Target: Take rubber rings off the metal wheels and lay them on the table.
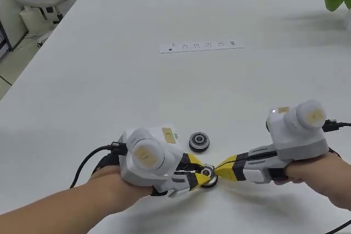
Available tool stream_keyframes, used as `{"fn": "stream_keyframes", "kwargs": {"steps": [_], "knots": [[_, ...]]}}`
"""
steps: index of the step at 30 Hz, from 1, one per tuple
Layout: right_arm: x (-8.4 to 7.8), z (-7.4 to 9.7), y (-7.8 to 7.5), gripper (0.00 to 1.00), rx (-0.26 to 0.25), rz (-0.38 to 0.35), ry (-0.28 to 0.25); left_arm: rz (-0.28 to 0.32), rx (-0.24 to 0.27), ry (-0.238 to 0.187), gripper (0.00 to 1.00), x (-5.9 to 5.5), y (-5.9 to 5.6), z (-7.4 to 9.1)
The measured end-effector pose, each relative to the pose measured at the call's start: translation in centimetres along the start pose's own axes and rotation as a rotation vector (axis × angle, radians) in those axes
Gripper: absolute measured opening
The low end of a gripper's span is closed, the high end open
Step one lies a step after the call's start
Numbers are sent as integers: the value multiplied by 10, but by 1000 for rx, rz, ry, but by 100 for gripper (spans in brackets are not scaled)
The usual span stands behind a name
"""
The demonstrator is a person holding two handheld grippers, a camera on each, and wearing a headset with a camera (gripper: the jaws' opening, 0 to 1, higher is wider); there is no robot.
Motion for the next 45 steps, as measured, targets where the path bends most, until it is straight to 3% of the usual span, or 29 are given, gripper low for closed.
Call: {"fn": "stream_keyframes", "kwargs": {"steps": [13,18,19,20,22,29,45], "knots": [[2,-3,4,0,22,16,3,-2,-1,-7,12,-1,0,0],[4,-4,7,0,57,16,-14,4,1,-13,12,-1,-1,0],[5,-5,13,0,125,0,-29,5,2,-14,12,-1,0,0],[8,-5,15,0,126,-16,-60,7,2,-15,12,-1,0,0],[8,-5,13,0,96,34,-26,9,2,-17,12,-1,0,0],[2,-3,5,0,64,4,-24,10,2,-17,12,-1,0,0],[3,-1,5,0,38,-15,-32,30,-20,-29,15,-2,1,1]]}}
Point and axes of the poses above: the centre of the closed fingertips' face, and the gripper's own axes: z roughly backward along the fingers, y roughly to its left, x roughly out of its top, the point moved 10 cm from there along z, roughly backward along the fingers, and after that the axes turned 6 degrees about -z, right-handed, at the moved point
